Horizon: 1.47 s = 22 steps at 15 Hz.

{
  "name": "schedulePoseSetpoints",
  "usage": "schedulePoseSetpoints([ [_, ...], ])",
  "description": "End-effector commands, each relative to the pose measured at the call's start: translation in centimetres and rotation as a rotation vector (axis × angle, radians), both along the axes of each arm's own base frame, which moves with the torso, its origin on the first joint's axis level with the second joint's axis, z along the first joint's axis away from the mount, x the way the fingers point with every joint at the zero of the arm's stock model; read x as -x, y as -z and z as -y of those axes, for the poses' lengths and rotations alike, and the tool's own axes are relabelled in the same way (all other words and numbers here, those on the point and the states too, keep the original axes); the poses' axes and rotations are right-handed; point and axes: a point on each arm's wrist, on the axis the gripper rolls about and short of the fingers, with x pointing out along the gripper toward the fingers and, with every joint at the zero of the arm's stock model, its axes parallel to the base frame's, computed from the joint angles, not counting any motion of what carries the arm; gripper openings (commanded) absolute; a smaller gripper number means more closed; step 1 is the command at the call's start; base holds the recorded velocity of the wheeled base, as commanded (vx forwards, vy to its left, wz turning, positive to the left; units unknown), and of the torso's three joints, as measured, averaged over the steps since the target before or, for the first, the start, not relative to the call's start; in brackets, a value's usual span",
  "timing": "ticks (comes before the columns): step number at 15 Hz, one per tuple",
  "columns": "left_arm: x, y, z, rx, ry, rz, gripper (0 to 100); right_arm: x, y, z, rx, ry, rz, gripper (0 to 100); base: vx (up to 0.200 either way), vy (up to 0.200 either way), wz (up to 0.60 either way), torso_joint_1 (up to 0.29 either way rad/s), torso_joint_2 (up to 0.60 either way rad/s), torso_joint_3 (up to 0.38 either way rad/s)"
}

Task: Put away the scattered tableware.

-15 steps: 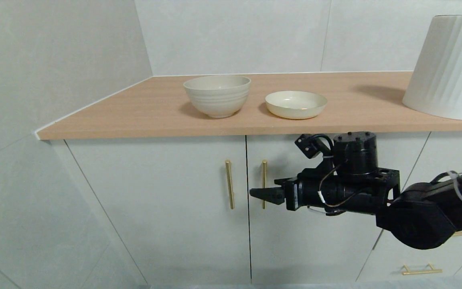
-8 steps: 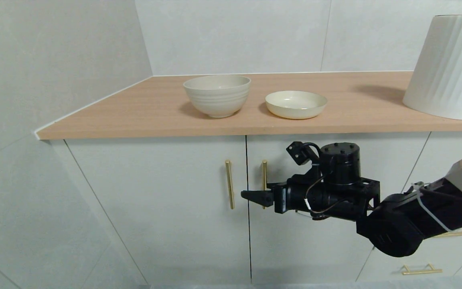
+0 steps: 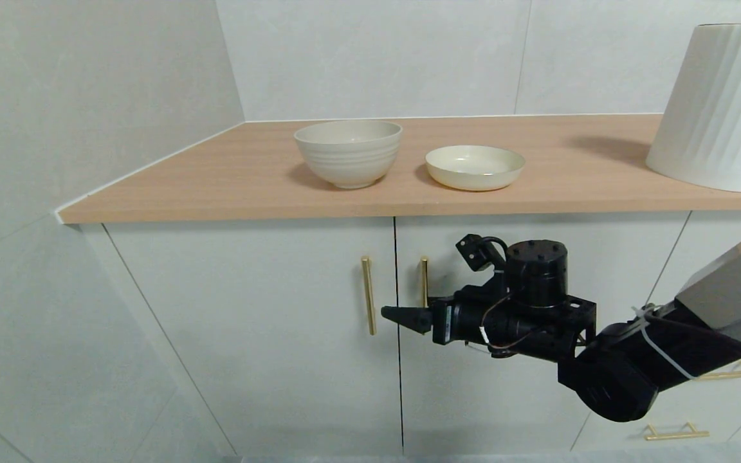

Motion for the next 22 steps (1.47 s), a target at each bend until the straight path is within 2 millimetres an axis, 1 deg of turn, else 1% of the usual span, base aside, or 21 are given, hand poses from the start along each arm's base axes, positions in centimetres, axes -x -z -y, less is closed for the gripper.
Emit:
schedulePoseSetpoints([
  [1,0.0,0.0,0.0,0.001,0.0,0.0,100,0.8,-0.3,-0.2,-0.004,-0.021,0.003,100,0.0,0.0,0.0,0.0,0.0,0.0],
  [2,0.0,0.0,0.0,0.001,0.0,0.0,100,1.0,-0.4,-0.4,-0.006,-0.03,0.004,100,0.0,0.0,0.0,0.0,0.0,0.0],
  [7,0.0,0.0,0.0,0.001,0.0,0.0,100,2.6,-1.2,-0.3,-0.02,-0.077,-0.007,100,0.0,0.0,0.0,0.0,0.0,0.0],
  [11,0.0,0.0,0.0,0.001,0.0,0.0,100,6.6,-2.1,1.5,-0.016,-0.163,-0.03,100,0.0,0.0,0.0,0.0,0.0,0.0],
  [12,0.0,0.0,0.0,0.001,0.0,0.0,100,7.2,-2.2,1.8,-0.014,-0.177,-0.035,100,0.0,0.0,0.0,0.0,0.0,0.0],
  [17,0.0,0.0,0.0,-0.001,0.0,0.0,100,9.4,-2.1,3.8,-0.007,-0.174,-0.076,100,0.0,0.0,0.0,0.0,0.0,0.0],
  [22,0.0,0.0,0.0,-0.005,0.001,0.003,100,9.9,-2.0,4.2,-0.004,-0.173,-0.084,100,0.0,0.0,0.0,0.0,0.0,0.0],
])
